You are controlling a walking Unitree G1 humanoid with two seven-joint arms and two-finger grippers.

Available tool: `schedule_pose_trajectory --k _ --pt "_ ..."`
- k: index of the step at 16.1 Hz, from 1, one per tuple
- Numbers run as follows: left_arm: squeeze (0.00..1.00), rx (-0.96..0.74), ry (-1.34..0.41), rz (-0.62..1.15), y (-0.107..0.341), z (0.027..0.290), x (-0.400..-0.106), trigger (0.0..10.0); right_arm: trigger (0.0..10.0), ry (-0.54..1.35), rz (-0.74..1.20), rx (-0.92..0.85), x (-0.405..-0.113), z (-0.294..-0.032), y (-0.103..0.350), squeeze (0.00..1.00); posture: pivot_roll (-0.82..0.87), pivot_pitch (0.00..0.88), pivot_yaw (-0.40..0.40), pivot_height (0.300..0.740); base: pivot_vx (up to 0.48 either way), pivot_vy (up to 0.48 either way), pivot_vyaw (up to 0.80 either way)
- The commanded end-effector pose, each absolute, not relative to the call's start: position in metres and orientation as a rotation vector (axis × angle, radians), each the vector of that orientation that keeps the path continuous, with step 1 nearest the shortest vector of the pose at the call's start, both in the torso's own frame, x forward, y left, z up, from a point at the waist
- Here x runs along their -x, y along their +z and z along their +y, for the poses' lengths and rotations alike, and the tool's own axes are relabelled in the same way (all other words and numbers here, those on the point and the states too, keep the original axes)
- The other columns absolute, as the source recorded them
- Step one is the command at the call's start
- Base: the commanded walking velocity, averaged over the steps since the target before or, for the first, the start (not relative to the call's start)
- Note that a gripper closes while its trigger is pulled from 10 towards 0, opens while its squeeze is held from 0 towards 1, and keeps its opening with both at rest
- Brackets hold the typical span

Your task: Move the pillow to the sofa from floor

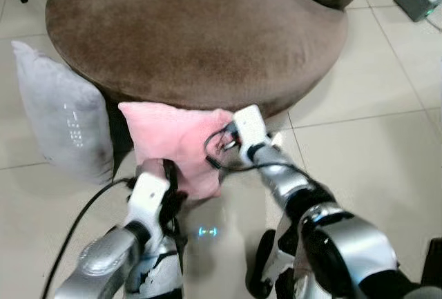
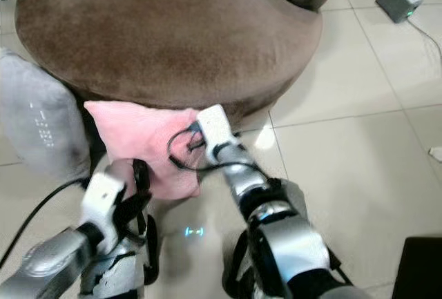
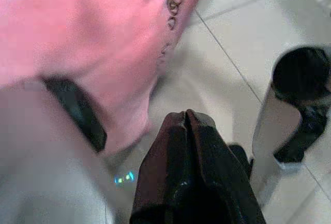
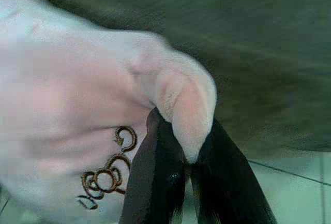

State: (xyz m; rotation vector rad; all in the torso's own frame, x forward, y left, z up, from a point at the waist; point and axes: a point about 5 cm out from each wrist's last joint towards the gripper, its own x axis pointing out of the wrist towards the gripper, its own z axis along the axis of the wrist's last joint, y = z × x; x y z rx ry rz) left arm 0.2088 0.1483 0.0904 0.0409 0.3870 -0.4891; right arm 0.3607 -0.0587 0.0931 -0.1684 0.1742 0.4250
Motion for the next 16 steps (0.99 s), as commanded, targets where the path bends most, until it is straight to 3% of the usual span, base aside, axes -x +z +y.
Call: schedule_pose_trajectory --k 1,5,9,12,16 --pt "0.0 -0.046 -0.484 0.407 0.082 0.146 -0.209 10.0 0.0 0.361 0.104 0.129 -0.37 -0.073 0.108 0.0 0.3 0.203 -0.078 0.468 0.0 0.0 0.0" --pt "0.0 -0.058 -0.465 0.324 0.08 0.135 -0.256 10.0 0.0 0.282 -0.026 0.144 -0.386 -0.109 0.14 0.0 0.2 0.069 -0.067 0.468 0.0 0.0 0.0" --pt "0.0 -0.059 -0.471 0.283 0.082 0.13 -0.287 10.0 0.0 0.193 -0.095 0.15 -0.388 -0.145 0.153 0.0 0.13 0.005 -0.031 0.468 0.0 0.0 0.0" --pt "0.0 -0.075 -0.465 0.252 0.085 0.129 -0.303 10.0 0.0 0.098 -0.098 0.171 -0.379 -0.175 0.145 0.0 0.08 0.0 -0.006 0.468 0.0 0.0 0.0" --pt "0.0 -0.03 -0.369 0.173 0.091 0.142 -0.317 10.0 0.0 -0.054 -0.114 0.117 -0.341 -0.206 0.118 0.0 0.04 0.0 0.028 0.468 0.0 0.0 0.0"
